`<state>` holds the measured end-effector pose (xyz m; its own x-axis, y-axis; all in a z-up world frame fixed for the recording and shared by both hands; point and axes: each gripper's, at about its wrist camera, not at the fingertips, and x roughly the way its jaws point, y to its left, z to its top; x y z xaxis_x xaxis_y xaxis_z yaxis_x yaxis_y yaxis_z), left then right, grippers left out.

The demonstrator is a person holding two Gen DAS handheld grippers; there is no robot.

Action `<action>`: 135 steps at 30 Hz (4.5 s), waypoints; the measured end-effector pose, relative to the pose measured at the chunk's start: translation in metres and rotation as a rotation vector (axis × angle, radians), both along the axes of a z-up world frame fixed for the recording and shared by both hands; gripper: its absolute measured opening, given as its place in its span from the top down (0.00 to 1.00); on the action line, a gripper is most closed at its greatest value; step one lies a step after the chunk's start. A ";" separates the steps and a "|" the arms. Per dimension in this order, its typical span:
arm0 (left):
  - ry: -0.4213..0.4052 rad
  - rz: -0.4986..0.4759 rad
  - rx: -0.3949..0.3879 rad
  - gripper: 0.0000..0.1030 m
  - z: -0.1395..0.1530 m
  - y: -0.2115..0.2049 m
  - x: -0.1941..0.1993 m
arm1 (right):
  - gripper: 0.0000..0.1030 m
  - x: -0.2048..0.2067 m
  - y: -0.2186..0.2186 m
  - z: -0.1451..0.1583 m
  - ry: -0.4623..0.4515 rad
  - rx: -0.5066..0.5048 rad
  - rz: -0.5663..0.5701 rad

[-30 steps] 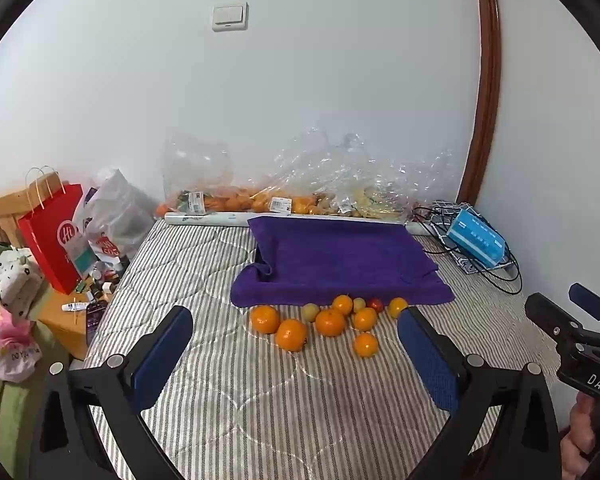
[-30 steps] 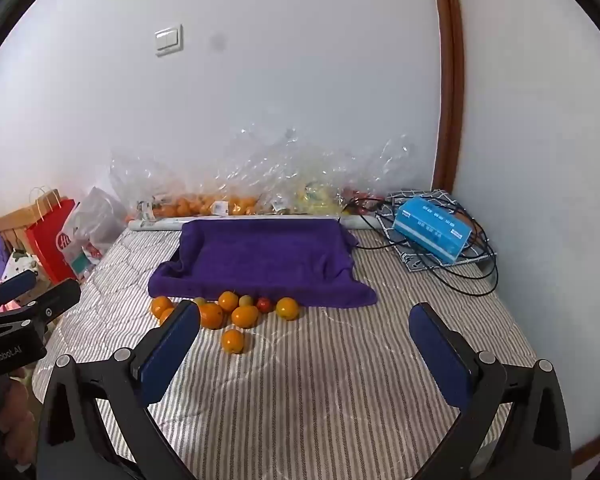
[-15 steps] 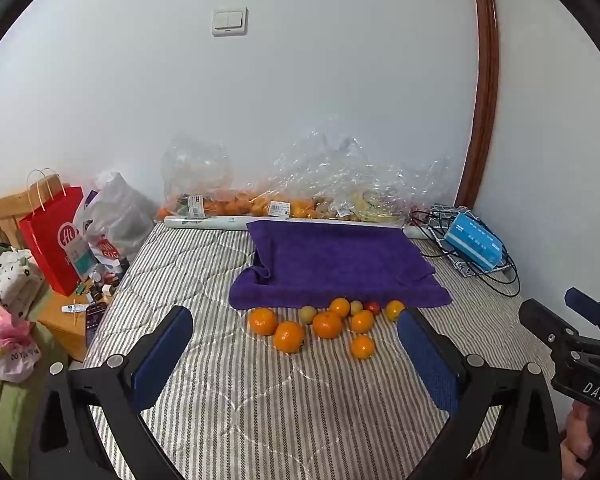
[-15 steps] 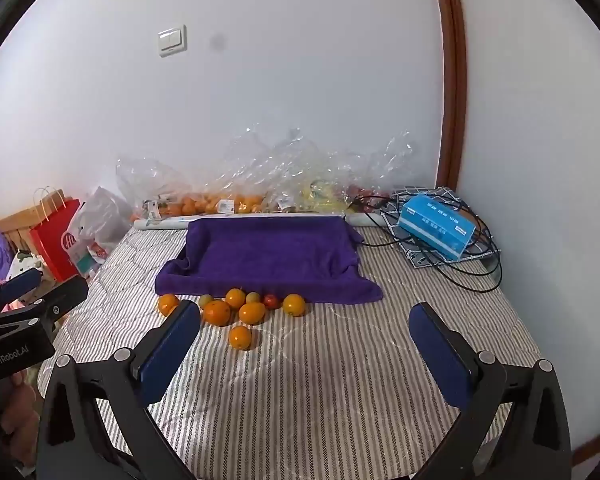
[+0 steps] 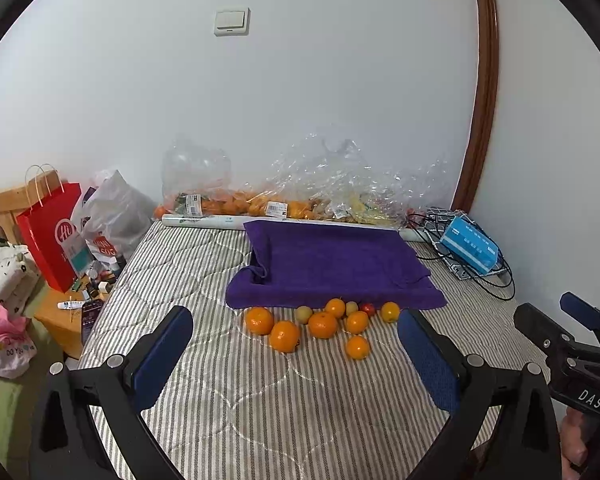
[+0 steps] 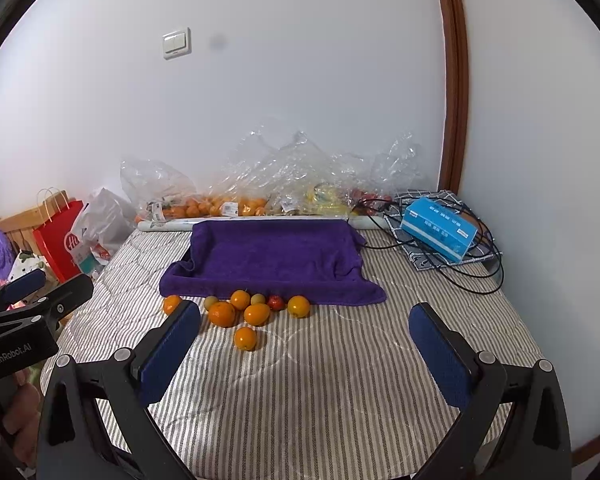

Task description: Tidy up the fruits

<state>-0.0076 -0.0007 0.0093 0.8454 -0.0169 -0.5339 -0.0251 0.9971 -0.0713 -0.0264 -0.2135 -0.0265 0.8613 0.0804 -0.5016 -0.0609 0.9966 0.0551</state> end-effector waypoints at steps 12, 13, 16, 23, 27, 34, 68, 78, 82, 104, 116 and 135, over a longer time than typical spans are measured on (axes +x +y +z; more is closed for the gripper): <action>-0.001 0.000 -0.007 0.00 -0.001 0.002 -0.002 | 0.00 -0.003 -0.003 0.001 0.001 0.021 -0.003; -0.001 0.000 -0.006 0.00 -0.001 0.001 -0.002 | 0.00 -0.002 -0.003 0.000 0.001 0.020 -0.006; -0.002 -0.001 0.003 0.00 -0.001 -0.001 -0.002 | 0.00 -0.004 -0.003 0.000 -0.001 0.024 -0.004; 0.000 -0.004 0.003 0.00 -0.003 -0.003 -0.003 | 0.00 -0.006 -0.001 -0.001 -0.004 0.022 0.001; -0.001 -0.003 -0.003 0.00 -0.003 -0.002 -0.003 | 0.00 -0.007 0.000 -0.001 -0.006 0.015 0.002; -0.015 -0.002 -0.009 0.00 -0.001 -0.002 -0.006 | 0.00 -0.009 0.000 0.000 -0.012 0.014 0.006; 0.011 -0.010 0.012 0.00 -0.010 0.007 0.028 | 0.00 0.036 0.011 -0.025 0.070 -0.009 -0.004; 0.013 0.027 0.009 0.02 -0.027 0.020 0.056 | 0.00 0.066 0.005 -0.045 0.030 0.036 0.047; 0.041 0.041 0.028 0.02 -0.043 0.028 0.074 | 0.00 0.088 0.006 -0.060 0.105 0.029 0.068; 0.262 0.084 -0.029 0.07 -0.148 0.065 0.149 | 0.34 0.191 0.015 -0.157 0.267 0.005 0.109; 0.285 -0.003 -0.133 0.12 -0.158 0.069 0.156 | 0.67 0.214 0.016 -0.176 0.315 0.013 0.126; 0.303 -0.067 -0.094 0.54 -0.176 0.056 0.182 | 0.66 0.214 0.016 -0.176 0.312 0.006 0.135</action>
